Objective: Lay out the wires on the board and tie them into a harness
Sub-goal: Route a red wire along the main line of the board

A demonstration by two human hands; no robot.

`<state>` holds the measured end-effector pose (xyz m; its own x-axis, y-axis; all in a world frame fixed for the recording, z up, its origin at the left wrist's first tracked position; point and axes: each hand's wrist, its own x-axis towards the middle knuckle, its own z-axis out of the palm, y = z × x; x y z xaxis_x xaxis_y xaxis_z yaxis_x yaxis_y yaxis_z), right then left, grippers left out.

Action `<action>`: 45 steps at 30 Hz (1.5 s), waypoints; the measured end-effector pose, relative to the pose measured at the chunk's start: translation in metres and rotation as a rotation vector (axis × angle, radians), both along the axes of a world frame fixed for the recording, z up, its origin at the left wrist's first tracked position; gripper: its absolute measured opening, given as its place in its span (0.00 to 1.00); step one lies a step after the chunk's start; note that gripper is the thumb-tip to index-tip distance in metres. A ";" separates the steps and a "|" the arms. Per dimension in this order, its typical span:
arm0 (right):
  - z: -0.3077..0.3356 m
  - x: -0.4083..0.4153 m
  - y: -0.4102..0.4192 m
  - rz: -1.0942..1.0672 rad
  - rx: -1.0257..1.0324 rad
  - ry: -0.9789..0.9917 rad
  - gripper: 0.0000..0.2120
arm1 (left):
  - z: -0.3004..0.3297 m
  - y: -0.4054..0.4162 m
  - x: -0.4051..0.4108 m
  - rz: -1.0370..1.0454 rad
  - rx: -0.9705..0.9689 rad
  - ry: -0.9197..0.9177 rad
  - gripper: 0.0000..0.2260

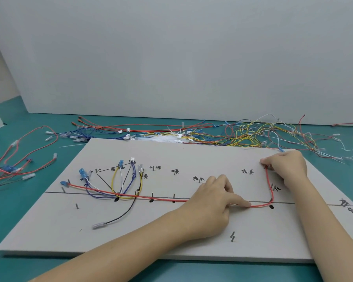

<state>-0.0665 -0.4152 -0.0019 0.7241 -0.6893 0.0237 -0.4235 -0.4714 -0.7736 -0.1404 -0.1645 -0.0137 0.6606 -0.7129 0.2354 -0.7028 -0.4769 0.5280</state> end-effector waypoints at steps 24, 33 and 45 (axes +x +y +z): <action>0.015 -0.015 0.052 0.299 -0.205 -0.221 0.07 | 0.018 0.030 0.021 0.074 -0.089 0.130 0.13; 0.005 -0.041 0.125 0.771 -0.492 0.095 0.22 | 0.034 0.097 0.054 0.326 0.234 0.219 0.22; 0.000 -0.050 0.143 0.823 -0.615 0.044 0.21 | 0.033 0.083 0.031 0.330 0.593 0.117 0.23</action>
<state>-0.1163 -0.2721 -0.0024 0.9755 0.1432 0.1673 0.1877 -0.9378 -0.2921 -0.1090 -0.0816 0.0192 0.8624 -0.4569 -0.2180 -0.4259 -0.8876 0.1754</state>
